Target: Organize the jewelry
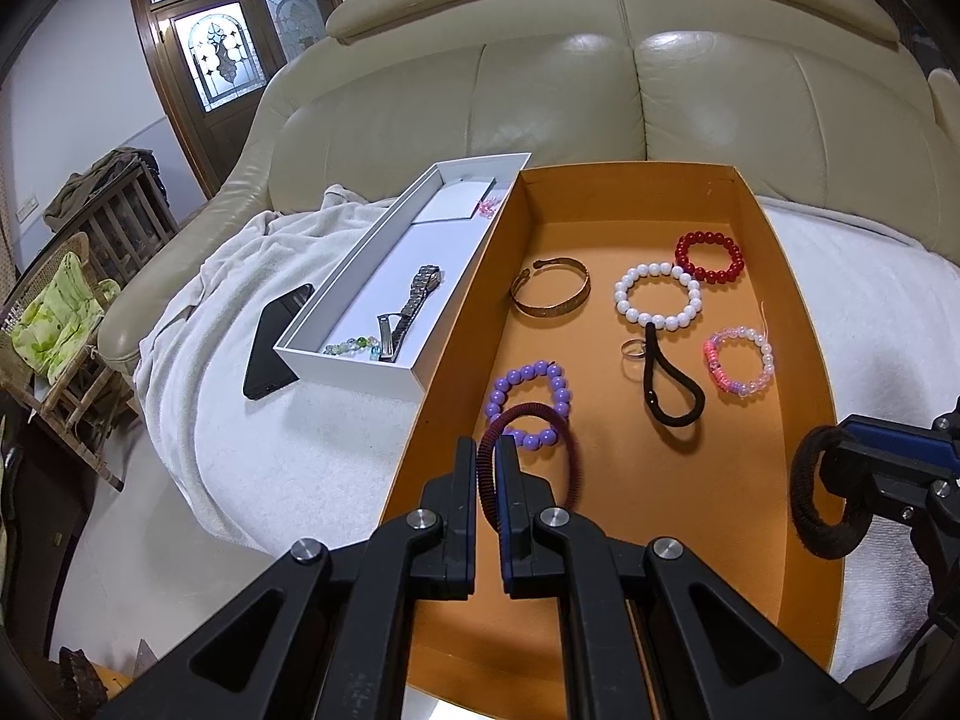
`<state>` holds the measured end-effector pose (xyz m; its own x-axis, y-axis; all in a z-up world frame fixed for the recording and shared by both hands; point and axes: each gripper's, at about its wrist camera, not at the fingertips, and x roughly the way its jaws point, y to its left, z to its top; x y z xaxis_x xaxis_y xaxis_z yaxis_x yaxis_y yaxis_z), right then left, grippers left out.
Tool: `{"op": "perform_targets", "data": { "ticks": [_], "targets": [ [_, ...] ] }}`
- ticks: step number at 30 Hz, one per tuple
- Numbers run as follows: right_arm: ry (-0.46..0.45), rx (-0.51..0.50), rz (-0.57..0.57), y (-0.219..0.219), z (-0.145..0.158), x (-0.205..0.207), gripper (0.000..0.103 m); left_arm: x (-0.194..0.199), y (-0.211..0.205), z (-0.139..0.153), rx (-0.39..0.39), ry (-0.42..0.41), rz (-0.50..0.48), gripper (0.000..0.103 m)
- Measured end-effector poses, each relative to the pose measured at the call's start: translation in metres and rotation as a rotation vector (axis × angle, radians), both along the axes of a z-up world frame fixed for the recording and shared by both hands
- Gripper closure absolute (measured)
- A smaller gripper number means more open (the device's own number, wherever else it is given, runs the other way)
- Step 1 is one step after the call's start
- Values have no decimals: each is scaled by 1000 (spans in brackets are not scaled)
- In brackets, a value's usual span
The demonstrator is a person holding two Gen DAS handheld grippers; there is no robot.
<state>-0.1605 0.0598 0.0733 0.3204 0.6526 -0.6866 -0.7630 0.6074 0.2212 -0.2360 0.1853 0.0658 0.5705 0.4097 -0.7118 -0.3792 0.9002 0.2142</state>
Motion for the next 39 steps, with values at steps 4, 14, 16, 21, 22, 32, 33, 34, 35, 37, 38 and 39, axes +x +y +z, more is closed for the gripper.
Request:
{"op": "perform_targets", "data": {
  "ticks": [4,14,16,21,22,32,33,34,35,37,38,39],
  "targets": [
    [14,-10,-9,0,-1,2,89,0,1,-1,6,7,7,85],
    [30,5,-30,-3,0,5,83,-1,-2,2,31,0,10,54],
    [32,8,-40,-5,1,6,83,-2,-2,4,38,-7,14,44],
    [53,22,-75,-11,3,12,83,-3,-4,11,30,-21,16,36],
    [55,23,-80,-12,3,13,83,-4,-4,13,25,-25,17,36],
    [48,58,-126,-22,12,20,56,-17,0,47,-19,-90,87,26],
    [45,60,-130,-23,14,20,55,-19,1,52,-18,-97,99,26],
    [42,61,-133,-24,15,21,53,-21,2,56,-17,-102,107,25],
    [41,63,-139,-25,16,21,52,-23,2,60,-14,-109,117,25],
    [37,67,-149,-28,20,21,50,-28,2,70,-4,-124,134,24],
    [30,70,-151,-30,23,19,50,-31,1,74,5,-131,142,24],
    [22,72,-154,-31,25,19,50,-34,0,79,19,-139,151,23]
  ]
}}
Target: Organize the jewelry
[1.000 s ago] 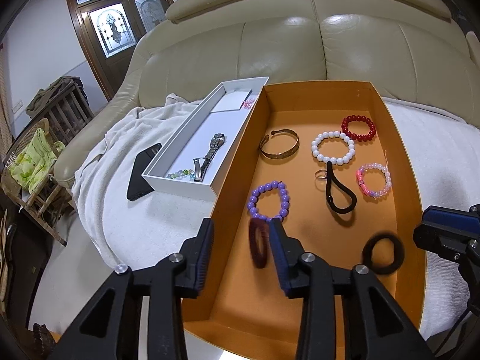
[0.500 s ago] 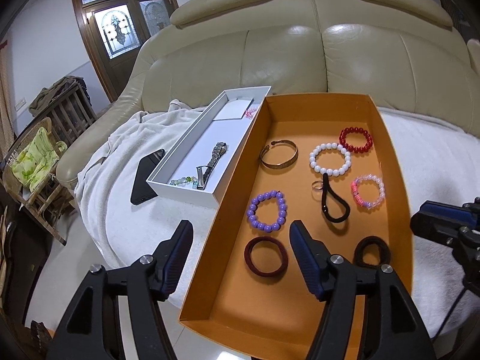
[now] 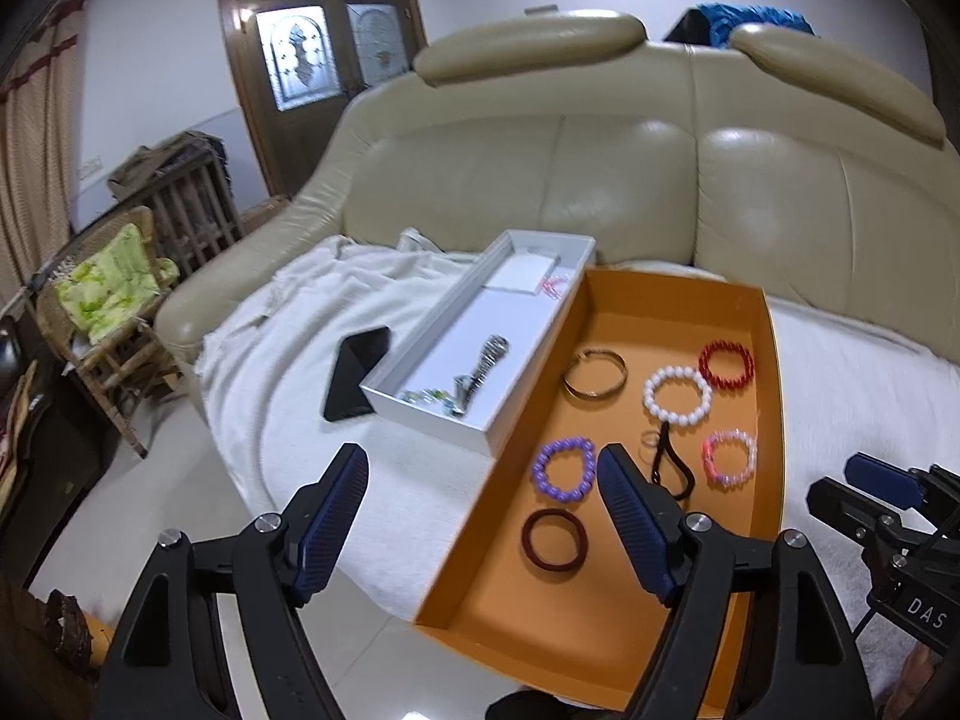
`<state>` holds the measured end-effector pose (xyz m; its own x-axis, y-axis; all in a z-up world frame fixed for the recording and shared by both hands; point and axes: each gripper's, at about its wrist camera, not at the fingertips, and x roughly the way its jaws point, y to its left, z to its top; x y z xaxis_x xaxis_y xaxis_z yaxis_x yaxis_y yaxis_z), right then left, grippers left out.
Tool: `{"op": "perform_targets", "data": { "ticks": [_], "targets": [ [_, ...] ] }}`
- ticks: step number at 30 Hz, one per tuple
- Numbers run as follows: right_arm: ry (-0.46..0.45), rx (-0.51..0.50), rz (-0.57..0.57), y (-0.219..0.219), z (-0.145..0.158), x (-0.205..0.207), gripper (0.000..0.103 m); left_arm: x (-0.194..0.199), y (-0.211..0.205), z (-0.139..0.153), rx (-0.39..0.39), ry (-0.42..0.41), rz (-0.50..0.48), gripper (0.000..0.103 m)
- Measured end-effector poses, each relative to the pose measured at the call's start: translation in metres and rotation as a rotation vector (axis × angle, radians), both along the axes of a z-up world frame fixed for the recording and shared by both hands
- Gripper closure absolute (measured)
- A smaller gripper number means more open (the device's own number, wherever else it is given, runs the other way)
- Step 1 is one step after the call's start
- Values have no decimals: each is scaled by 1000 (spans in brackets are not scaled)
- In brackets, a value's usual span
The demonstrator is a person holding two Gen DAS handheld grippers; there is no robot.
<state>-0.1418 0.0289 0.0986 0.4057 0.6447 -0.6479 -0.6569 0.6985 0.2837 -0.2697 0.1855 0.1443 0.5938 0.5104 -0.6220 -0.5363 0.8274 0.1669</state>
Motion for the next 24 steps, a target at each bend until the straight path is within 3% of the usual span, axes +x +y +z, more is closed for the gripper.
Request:
{"op": "perform_targets", "data": {
  "ticks": [11,17,24],
  "targets": [
    [-217,-35,-38,-26,50,-41,37,-25,-24,37,125,-40,21,16],
    [-272,-16,-61,-45,79,-71,31,-40,-44,53,187,-32,26,16],
    [-294,-86,-81,-53,101,-107,29,-67,-57,76,195,-85,-6,16]
  ]
}}
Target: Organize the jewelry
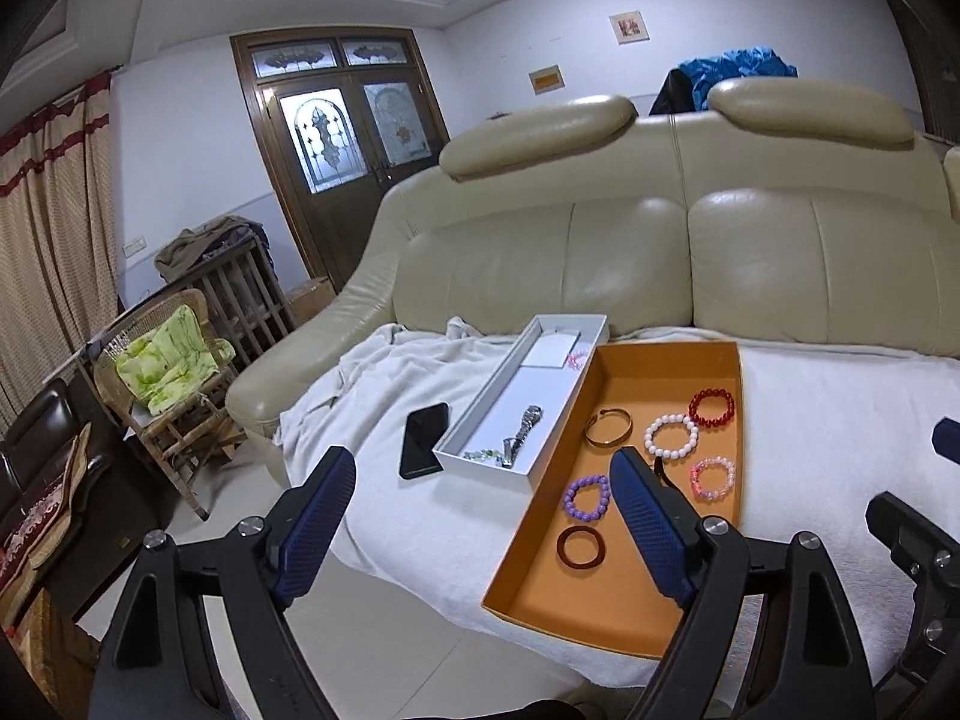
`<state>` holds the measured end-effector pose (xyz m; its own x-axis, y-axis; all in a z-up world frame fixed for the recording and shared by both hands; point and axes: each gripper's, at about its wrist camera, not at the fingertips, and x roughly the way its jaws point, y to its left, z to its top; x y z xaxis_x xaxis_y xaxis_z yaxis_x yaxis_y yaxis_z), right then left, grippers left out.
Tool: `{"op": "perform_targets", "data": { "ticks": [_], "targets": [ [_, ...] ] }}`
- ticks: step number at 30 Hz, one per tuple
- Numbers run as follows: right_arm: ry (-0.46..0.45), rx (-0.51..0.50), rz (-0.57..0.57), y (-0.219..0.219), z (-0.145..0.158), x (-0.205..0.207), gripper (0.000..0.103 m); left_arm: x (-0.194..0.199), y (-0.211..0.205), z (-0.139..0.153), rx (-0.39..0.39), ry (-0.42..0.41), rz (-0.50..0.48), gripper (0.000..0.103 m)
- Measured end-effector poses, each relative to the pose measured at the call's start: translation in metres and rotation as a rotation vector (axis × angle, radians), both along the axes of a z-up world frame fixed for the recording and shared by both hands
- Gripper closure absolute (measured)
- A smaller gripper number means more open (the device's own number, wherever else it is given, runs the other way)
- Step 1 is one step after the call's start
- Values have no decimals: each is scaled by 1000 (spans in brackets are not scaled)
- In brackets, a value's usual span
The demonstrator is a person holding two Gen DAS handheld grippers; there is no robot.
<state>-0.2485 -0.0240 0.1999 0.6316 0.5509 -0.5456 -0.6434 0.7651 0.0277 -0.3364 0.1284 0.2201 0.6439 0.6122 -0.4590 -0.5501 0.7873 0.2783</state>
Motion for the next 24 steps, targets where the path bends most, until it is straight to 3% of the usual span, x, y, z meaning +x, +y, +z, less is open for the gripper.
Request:
{"op": "perform_targets", "data": {
  "ticks": [24],
  "targets": [
    [-26,26,-49,-20,64,-83,28,-80,-21,56,64,-117,15,6]
  ]
}}
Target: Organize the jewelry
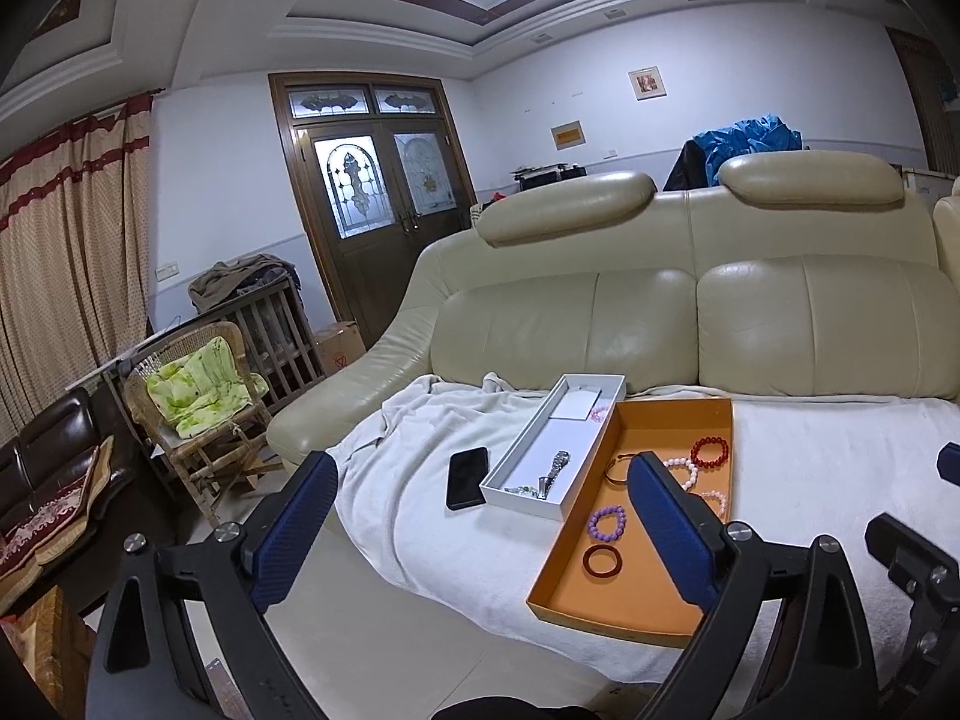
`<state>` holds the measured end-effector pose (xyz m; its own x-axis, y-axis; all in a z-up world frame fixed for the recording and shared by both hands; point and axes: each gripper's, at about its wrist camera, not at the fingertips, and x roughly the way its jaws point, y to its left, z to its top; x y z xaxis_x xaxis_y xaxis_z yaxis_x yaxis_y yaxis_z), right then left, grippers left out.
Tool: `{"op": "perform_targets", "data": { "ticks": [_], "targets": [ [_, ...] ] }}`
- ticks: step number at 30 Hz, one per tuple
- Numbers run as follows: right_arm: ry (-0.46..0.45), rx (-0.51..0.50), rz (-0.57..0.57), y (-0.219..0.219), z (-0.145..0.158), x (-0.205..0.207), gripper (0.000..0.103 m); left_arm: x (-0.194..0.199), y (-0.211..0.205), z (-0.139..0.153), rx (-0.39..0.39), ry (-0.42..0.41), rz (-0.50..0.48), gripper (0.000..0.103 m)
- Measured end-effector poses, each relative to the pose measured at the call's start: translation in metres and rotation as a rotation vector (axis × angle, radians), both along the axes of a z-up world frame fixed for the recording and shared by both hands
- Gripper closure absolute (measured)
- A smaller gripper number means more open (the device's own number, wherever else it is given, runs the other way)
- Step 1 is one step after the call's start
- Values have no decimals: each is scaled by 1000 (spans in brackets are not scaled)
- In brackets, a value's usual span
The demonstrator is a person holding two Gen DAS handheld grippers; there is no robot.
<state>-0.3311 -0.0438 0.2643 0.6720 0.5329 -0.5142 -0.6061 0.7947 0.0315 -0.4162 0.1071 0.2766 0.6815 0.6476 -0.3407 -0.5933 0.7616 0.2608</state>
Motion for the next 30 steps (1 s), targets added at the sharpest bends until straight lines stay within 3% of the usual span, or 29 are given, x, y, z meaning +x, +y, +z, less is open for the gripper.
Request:
{"op": "perform_targets", "data": {
  "ticks": [30],
  "targets": [
    [-42,3,24,14,20,-33,27,-35,13,11,-1,-31,35,5]
  ]
}}
